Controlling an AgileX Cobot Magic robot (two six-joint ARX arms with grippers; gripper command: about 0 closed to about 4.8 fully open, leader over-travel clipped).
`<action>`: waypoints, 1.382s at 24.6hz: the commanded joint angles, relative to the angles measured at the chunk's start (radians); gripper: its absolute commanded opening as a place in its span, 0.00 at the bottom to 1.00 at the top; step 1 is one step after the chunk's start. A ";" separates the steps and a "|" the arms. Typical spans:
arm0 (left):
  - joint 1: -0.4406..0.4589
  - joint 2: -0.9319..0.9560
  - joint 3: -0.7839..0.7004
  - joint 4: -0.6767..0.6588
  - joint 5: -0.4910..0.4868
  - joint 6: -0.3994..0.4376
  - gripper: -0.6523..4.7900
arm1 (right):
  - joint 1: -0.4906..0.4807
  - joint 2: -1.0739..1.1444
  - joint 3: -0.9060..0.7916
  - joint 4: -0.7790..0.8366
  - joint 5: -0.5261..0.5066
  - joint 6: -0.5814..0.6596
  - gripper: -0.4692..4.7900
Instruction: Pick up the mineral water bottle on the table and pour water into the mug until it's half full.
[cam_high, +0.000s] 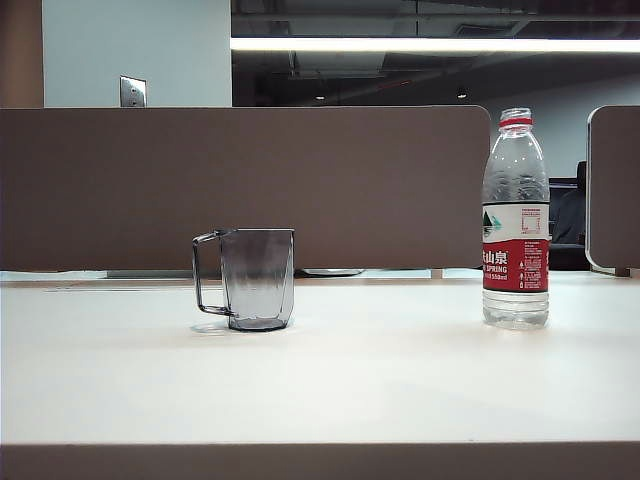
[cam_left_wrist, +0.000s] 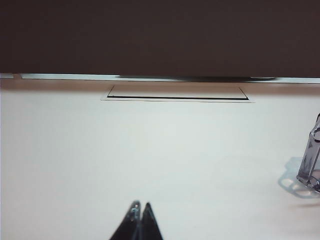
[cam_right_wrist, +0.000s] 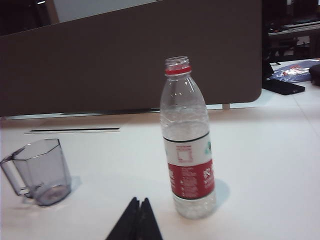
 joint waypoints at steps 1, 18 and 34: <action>0.001 0.000 0.003 0.012 0.004 0.000 0.11 | 0.008 0.057 -0.001 0.016 0.066 -0.013 0.12; 0.000 0.000 0.003 0.010 0.004 0.000 0.11 | 0.008 1.170 0.072 0.919 0.034 -0.224 1.00; 0.001 0.000 0.003 0.010 0.004 0.000 0.11 | 0.008 1.847 0.439 1.275 -0.071 -0.191 1.00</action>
